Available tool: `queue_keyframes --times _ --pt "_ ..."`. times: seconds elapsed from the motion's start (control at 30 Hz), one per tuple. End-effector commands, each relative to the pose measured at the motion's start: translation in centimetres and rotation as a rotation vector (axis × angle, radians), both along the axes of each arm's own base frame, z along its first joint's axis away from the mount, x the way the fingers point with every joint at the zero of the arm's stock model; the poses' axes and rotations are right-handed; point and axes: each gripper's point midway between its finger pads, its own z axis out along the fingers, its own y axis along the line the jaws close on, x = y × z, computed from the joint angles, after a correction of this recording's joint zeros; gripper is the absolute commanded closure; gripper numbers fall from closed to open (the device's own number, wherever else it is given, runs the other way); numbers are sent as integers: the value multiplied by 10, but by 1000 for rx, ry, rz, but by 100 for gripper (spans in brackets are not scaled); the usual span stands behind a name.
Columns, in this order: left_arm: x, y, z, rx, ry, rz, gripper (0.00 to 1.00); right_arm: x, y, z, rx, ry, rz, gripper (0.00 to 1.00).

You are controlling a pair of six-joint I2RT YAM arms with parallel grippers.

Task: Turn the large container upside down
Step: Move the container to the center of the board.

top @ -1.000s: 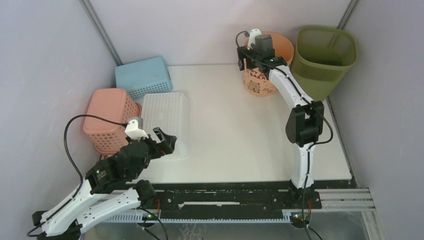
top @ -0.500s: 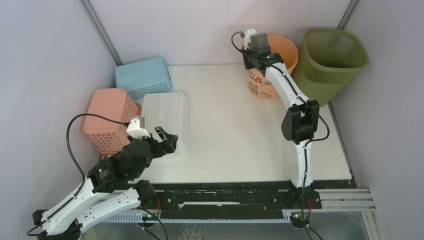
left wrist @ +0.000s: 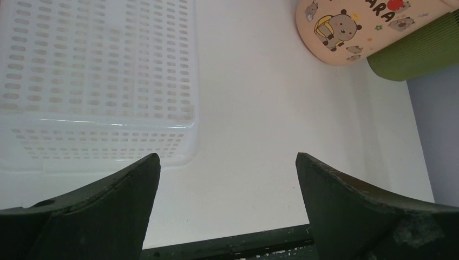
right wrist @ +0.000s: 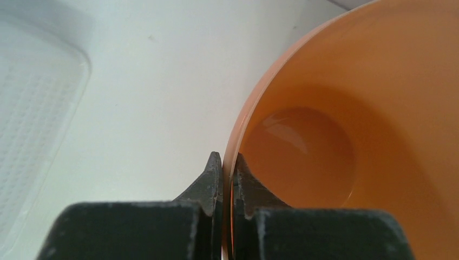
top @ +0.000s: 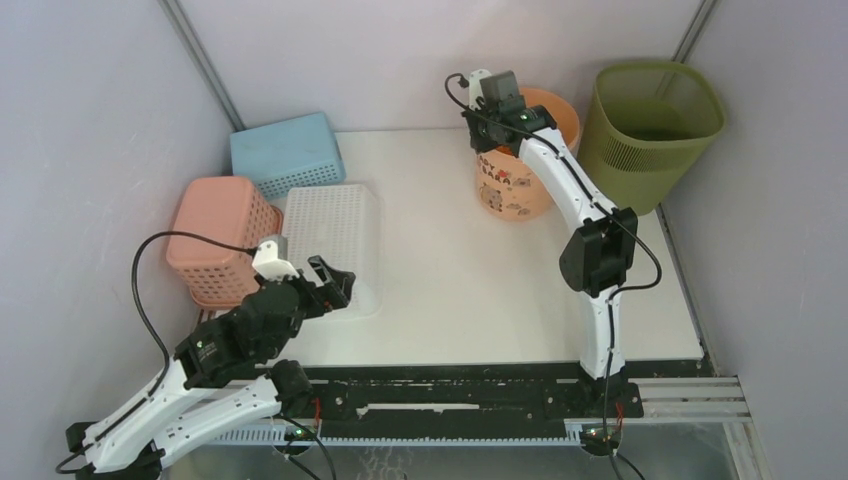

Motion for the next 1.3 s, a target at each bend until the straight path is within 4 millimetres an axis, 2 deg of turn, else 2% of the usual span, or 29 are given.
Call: queue_keyframes --times 0.0,0.17,0.53,0.7,0.73,0.93,1.13,1.27 --pt "0 -3 -4 -29 0 0 0 -38 11 73 51 -84 38 100" --pt "-2 -4 -6 -44 2 -8 0 -68 25 82 64 -61 86 100" --pt "-2 -11 -11 -55 8 -31 0 -157 35 59 94 6 126 100" --pt "1 -17 -12 -47 8 -44 0 -198 33 33 97 36 124 99" --pt "2 -19 -14 -43 10 -47 0 -207 31 32 106 35 118 96" --pt "6 -31 -18 -37 24 -68 0 -243 25 11 89 67 108 62" --pt "9 -37 -17 -37 24 -82 0 -263 20 14 69 70 102 44" --pt "9 -37 -18 -33 24 -82 0 -266 14 16 61 84 85 39"
